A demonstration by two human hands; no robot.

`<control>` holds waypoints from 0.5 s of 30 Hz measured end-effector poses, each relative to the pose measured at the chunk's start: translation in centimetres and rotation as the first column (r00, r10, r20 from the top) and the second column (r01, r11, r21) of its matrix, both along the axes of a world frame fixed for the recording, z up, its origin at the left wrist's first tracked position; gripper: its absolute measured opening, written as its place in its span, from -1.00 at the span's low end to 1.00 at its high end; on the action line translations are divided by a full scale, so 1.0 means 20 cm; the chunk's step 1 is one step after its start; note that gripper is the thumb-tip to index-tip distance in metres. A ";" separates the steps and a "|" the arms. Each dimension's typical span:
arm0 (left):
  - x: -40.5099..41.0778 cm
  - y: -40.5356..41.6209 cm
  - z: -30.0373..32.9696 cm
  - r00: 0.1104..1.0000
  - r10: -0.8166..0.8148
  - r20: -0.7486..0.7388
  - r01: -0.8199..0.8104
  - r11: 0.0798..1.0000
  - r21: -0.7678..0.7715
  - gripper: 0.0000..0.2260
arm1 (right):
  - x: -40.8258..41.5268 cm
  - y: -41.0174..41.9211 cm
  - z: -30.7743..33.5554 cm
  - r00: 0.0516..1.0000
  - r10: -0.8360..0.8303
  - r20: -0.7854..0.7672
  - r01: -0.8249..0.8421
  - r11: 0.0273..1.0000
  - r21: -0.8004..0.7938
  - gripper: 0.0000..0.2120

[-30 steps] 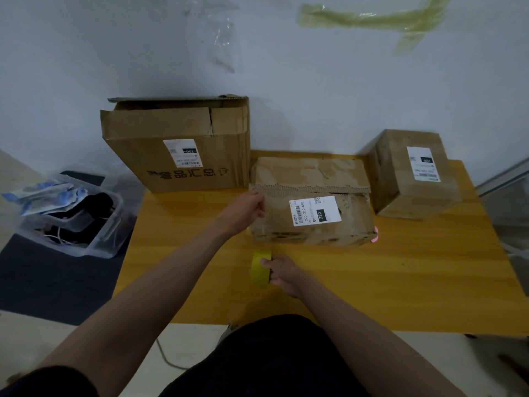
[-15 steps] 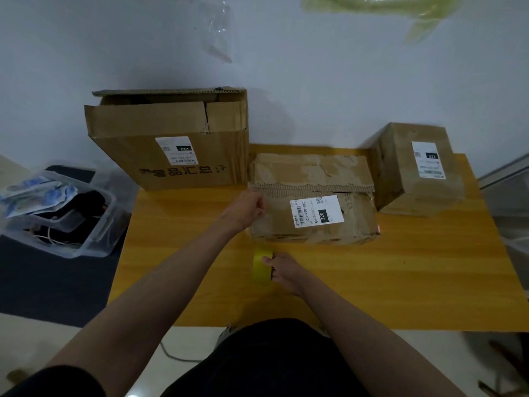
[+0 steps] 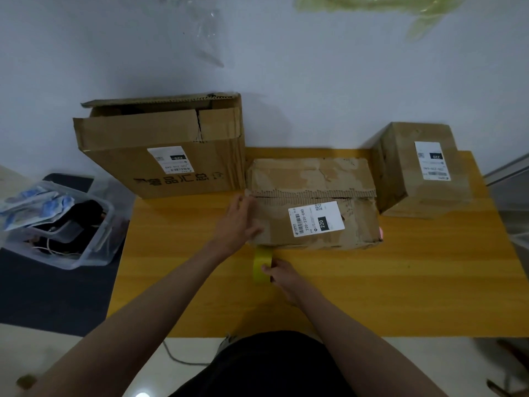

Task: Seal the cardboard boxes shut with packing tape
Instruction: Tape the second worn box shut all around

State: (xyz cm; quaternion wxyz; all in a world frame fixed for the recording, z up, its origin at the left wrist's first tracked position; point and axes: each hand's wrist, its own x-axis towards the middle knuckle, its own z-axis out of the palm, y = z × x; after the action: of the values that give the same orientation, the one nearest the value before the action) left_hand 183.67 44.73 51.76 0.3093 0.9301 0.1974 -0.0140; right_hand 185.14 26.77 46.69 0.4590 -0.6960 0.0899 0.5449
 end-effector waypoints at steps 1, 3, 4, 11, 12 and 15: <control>-0.03 -0.01 -0.03 0.998 0.067 -0.018 -0.068 0.994 -0.081 -0.31 | 0.00 -0.01 0.00 1.000 -0.010 -0.001 0.010 1.000 0.015 -0.69; -0.11 -0.05 -0.07 0.981 0.183 -0.062 -0.193 0.941 -0.277 -0.18 | 0.01 -0.05 0.00 0.999 -0.030 0.028 0.029 0.999 0.023 -0.76; -0.14 -0.06 -0.10 0.971 0.219 -0.093 -0.238 0.903 -0.358 -0.13 | 0.03 -0.11 -0.01 0.998 -0.027 0.050 0.027 1.000 0.004 -0.85; -0.25 -0.14 -0.23 0.943 0.249 -0.219 -0.332 0.730 -0.598 0.04 | 0.35 -0.70 -0.04 0.691 -0.557 0.460 0.692 0.694 -0.199 -0.58; -0.23 -0.15 -0.22 0.942 0.260 -0.212 -0.335 0.710 -0.620 0.02 | 0.41 -0.75 -0.01 0.672 -0.544 0.502 0.692 0.702 -0.166 -0.40; -0.18 -0.17 -0.21 0.936 0.282 -0.211 -0.349 0.659 -0.666 -0.01 | 0.56 -0.81 0.03 0.738 -0.429 0.521 0.532 0.844 -0.059 -0.12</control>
State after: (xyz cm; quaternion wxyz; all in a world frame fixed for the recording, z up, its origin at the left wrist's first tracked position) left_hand 180.06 41.26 47.65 0.6234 0.6956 0.3493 -0.0747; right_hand 196.31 10.51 47.26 0.5177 -0.8063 0.2038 0.2008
